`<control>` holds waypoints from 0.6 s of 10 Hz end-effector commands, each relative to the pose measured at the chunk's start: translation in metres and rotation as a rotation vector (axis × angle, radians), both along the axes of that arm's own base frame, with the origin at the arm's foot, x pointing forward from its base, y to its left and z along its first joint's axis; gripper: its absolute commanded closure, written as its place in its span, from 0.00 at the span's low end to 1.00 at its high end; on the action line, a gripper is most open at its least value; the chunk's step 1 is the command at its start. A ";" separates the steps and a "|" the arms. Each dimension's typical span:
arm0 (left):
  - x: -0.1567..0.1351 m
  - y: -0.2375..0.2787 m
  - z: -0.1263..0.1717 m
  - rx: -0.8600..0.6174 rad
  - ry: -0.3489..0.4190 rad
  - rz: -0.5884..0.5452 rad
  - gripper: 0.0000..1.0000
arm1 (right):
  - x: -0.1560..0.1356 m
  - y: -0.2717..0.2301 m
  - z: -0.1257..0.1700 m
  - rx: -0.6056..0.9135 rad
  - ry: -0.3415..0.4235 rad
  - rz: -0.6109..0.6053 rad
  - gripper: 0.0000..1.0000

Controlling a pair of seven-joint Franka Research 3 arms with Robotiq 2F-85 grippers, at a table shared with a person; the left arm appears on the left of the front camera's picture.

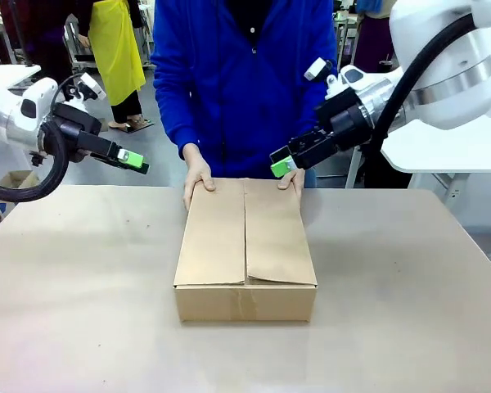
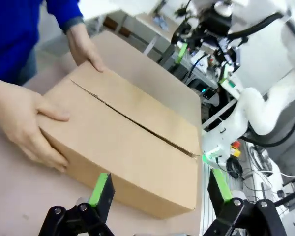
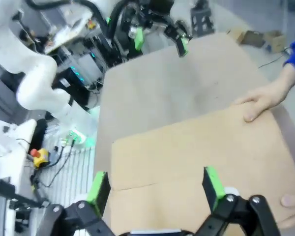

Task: Pack the gift set into the box.
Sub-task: Press and hold the closed box until the human finishes sealing it.

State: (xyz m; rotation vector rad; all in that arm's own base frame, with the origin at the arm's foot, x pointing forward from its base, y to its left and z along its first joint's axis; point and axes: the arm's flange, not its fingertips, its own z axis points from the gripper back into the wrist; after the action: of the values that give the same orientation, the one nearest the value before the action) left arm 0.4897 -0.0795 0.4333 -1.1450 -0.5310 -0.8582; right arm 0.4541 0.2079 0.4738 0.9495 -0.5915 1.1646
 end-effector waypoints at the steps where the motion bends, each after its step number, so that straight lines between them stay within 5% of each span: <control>1: 0.009 0.007 0.019 0.001 0.096 -0.029 0.00 | -0.004 0.003 0.017 -0.039 0.080 -0.142 0.00; 2: 0.000 0.000 0.000 0.000 0.000 0.000 0.00 | 0.000 0.000 0.000 0.000 0.000 0.000 0.00; 3: -0.012 -0.034 -0.016 -0.150 -0.328 0.025 0.00 | 0.016 0.012 -0.021 0.116 -0.265 0.069 0.00; 4: -0.013 -0.055 -0.044 -0.171 -0.532 0.092 0.00 | 0.029 0.004 -0.052 0.238 -0.368 0.094 0.00; 6: -0.016 -0.088 -0.088 -0.183 -0.736 0.100 0.00 | 0.033 -0.006 -0.096 0.386 -0.463 0.114 0.00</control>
State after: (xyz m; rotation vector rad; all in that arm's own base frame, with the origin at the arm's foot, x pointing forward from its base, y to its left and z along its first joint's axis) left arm 0.4814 -0.1349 0.3953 -1.0625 -0.9668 -0.9529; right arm 0.4859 0.2085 0.4273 0.9481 -1.0606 1.3205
